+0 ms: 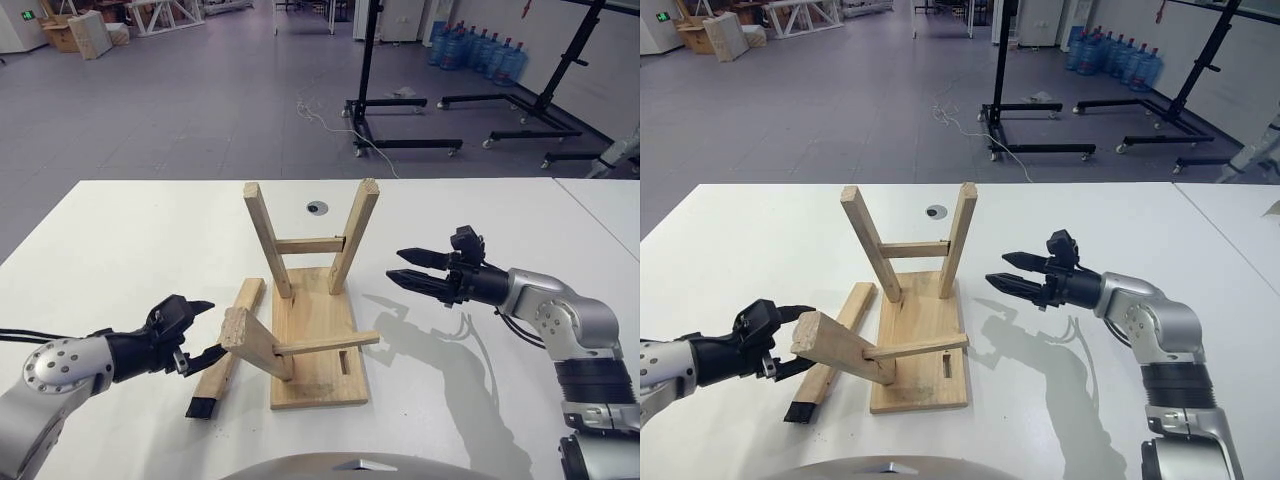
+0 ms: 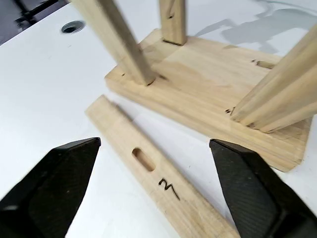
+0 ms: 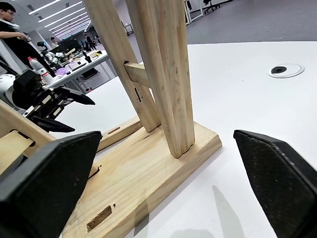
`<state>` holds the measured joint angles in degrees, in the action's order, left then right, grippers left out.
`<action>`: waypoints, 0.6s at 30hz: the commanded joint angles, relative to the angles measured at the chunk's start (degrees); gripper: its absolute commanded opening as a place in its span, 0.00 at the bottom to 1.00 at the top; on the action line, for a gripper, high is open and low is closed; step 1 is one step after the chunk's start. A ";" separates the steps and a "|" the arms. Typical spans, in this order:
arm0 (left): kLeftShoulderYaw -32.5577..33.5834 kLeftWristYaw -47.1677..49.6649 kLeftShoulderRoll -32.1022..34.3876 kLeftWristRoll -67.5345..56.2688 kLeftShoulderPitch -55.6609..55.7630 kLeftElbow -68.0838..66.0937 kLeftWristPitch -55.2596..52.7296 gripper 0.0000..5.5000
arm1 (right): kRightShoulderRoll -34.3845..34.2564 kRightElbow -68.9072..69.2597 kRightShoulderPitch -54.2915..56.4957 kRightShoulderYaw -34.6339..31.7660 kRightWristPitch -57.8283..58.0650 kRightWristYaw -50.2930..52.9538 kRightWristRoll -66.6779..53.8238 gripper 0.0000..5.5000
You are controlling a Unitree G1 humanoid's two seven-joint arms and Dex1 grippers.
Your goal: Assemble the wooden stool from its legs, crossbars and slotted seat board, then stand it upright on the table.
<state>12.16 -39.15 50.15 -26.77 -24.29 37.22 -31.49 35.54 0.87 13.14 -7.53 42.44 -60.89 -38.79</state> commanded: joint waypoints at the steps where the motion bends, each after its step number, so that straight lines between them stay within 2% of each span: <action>1: 2.56 9.01 -4.81 -1.64 -0.66 4.28 -10.36 0.85 | -0.30 3.54 -3.92 -2.12 0.73 2.26 -1.51 0.89; 4: 1.66 15.07 -10.27 -4.48 1.51 6.19 -16.94 0.88 | -1.38 6.85 -7.55 -3.33 0.46 5.00 -2.10 0.89; 7: -2.45 17.78 -13.87 -5.19 1.33 6.04 -20.64 0.88 | -2.23 8.56 -9.82 -3.11 -0.01 6.83 -2.19 0.89; 12: -7.73 18.21 -12.33 -0.06 -0.10 -0.18 -21.05 0.88 | -3.65 11.00 -12.39 -3.48 0.55 9.46 -3.69 0.89; 15: -7.73 17.93 -11.55 2.76 -2.23 -2.89 -19.89 0.88 | -4.52 12.79 -13.69 -3.58 0.79 10.80 -4.53 0.89; 18: -9.80 16.33 -11.57 4.24 -4.71 -2.63 -17.90 0.81 | -4.68 13.60 -14.77 -3.68 0.81 11.57 -5.22 0.89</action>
<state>4.49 -21.91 37.92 -23.65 -26.04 35.76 -48.73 30.69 13.55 -1.17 -10.83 42.55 -50.10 -43.49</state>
